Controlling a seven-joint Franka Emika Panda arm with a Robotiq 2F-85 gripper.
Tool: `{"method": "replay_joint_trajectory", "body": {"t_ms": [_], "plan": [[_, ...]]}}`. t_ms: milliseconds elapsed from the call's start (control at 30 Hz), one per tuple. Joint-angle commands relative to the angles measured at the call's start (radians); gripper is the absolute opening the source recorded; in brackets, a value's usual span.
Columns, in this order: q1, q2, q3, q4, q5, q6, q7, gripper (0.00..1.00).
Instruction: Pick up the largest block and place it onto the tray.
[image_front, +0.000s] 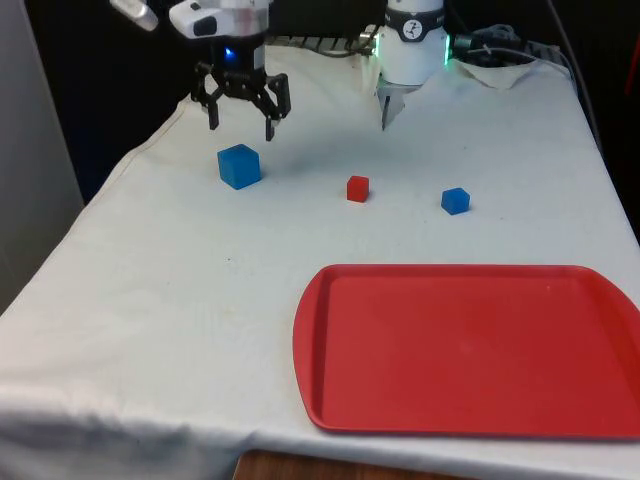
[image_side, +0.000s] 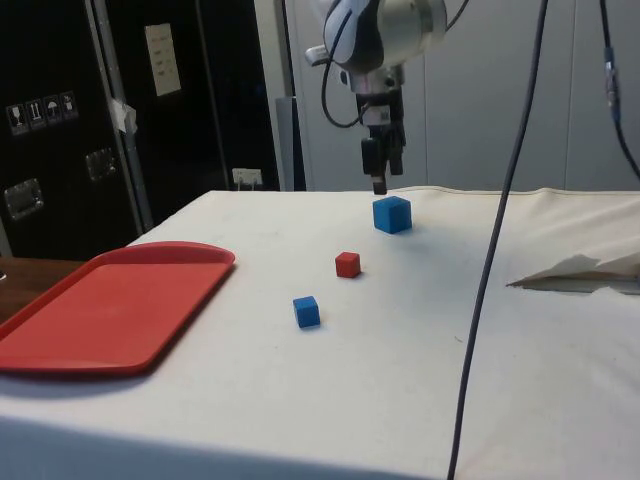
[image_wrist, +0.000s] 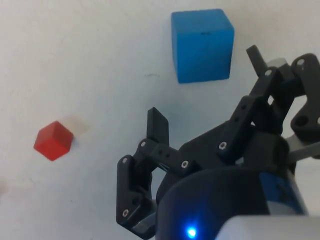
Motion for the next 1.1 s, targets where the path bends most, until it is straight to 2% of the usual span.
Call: {"method": "replay_joint_trajectory", "body": {"t_ms": [0, 100, 133, 167, 333, 367, 400, 600, 633, 667, 833, 867, 900, 933, 1000, 1033, 1067], "plan": [[-0.006, 0.005, 0.009, -0.001, 0.018, 0.014, 0.001, 1.0], [-0.006, 0.033, 0.015, -0.001, 0.051, 0.028, 0.011, 1.0], [0.0, 0.034, 0.007, 0.0, 0.043, 0.016, 0.012, 1.0], [-0.006, 0.04, 0.017, -0.001, 0.059, 0.03, 0.014, 1.0], [-0.007, 0.081, 0.027, 0.003, 0.113, 0.047, 0.023, 1.0], [0.0, 0.078, 0.017, 0.003, 0.099, 0.034, 0.022, 1.0], [-0.007, 0.089, 0.029, 0.004, 0.123, 0.049, 0.025, 1.0], [-0.007, 0.137, 0.037, 0.013, 0.18, 0.058, 0.039, 1.0], [0.0, 0.135, 0.028, 0.013, 0.168, 0.044, 0.038, 1.0], [-0.007, 0.144, 0.039, 0.014, 0.188, 0.06, 0.041, 1.0], [-0.009, 0.176, 0.038, 0.024, 0.222, 0.064, 0.05, 1.0], [-0.009, 0.181, 0.038, 0.027, 0.226, 0.064, 0.05, 0.97], [-0.009, 0.185, 0.037, 0.028, 0.231, 0.063, 0.051, 0.89], [-0.009, 0.191, 0.036, 0.031, 0.238, 0.063, 0.051, 0.67], [-0.004, 0.193, 0.031, 0.031, 0.232, 0.056, 0.054, 0.44], [-0.01, 0.194, 0.036, 0.033, 0.24, 0.062, 0.053, 0.44], [-0.01, 0.195, 0.036, 0.033, 0.24, 0.062, 0.054, 0.27]]}}
